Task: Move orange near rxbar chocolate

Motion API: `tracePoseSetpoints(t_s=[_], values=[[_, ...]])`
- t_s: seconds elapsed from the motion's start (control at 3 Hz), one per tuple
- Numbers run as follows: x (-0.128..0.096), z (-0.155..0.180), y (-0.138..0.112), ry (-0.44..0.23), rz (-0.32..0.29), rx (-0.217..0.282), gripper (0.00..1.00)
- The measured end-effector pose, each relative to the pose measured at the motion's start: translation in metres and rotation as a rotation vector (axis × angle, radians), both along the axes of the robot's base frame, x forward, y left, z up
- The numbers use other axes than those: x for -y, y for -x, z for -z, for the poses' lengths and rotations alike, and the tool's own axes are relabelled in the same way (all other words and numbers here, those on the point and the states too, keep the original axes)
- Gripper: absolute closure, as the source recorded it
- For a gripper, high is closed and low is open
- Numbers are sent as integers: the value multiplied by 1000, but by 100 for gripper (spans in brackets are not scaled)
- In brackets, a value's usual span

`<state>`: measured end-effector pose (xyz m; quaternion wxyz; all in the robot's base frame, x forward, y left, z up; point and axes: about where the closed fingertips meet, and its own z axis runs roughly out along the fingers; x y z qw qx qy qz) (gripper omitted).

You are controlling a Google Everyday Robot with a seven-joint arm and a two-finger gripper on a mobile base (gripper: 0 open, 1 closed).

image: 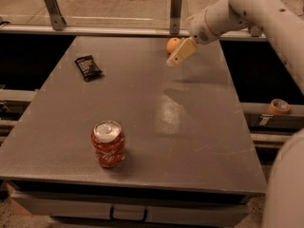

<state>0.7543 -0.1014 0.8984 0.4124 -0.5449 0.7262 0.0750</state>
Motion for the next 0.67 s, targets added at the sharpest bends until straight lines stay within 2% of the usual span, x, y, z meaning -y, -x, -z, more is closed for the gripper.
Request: tracePoseSetpoints(t_s=[0.33, 0.67], values=[[-5, 8, -46, -87, 55, 23, 0], [6, 17, -70, -126, 154, 15, 0]])
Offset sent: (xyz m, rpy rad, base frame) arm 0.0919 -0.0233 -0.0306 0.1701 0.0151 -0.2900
